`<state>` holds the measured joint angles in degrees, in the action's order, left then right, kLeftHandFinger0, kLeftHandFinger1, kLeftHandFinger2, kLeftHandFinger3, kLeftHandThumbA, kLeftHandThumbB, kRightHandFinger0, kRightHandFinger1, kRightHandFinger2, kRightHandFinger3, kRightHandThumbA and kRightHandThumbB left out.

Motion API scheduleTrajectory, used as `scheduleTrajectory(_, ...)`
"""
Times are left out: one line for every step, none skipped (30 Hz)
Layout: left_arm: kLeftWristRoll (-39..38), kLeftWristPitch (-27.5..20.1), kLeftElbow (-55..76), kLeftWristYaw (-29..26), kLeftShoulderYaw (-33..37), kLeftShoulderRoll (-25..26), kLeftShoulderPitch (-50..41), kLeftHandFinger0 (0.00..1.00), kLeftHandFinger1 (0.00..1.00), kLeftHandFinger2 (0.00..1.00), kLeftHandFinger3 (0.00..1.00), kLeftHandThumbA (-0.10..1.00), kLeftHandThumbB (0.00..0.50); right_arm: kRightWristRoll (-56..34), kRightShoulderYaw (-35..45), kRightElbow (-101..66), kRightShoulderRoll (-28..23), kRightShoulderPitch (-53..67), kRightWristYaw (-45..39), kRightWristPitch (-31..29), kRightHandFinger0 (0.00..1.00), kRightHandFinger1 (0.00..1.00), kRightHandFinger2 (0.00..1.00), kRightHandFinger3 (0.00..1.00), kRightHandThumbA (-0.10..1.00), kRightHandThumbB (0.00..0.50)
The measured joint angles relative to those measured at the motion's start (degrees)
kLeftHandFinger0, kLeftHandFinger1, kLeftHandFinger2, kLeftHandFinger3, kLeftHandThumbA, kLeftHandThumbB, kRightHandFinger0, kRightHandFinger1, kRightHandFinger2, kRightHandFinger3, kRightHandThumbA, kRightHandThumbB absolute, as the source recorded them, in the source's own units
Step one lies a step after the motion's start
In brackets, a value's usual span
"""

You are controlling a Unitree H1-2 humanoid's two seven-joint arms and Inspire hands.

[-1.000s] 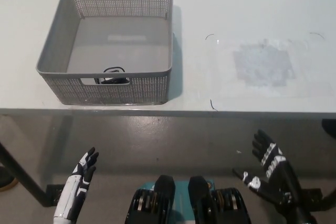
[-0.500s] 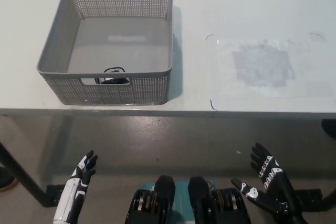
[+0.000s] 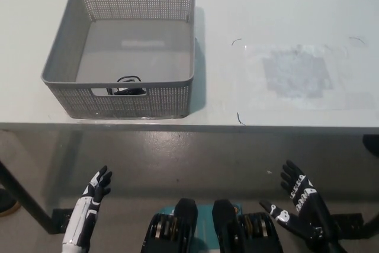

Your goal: Use the right hand to pick up a webcam and put it into a container on the left side

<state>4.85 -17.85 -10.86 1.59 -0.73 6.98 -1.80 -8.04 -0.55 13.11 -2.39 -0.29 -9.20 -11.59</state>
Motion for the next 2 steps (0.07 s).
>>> scheduleTrajectory(-0.1,0.1,0.0,0.1,0.0,0.1,0.6,1.00,1.00,1.00,1.00,1.00,0.015,0.0,0.0,0.1,-0.1,-0.7,0.0,0.0,1.00,1.00,1.00,1.00,1.00,0.156)
scheduleTrajectory(-0.2,0.1,0.0,0.2,0.0,0.2,0.8,1.00,1.00,1.00,1.00,1.00,0.011,0.1,0.0,0.1,-0.1,-1.1,0.0,0.0,1.00,1.00,1.00,1.00,1.00,0.180)
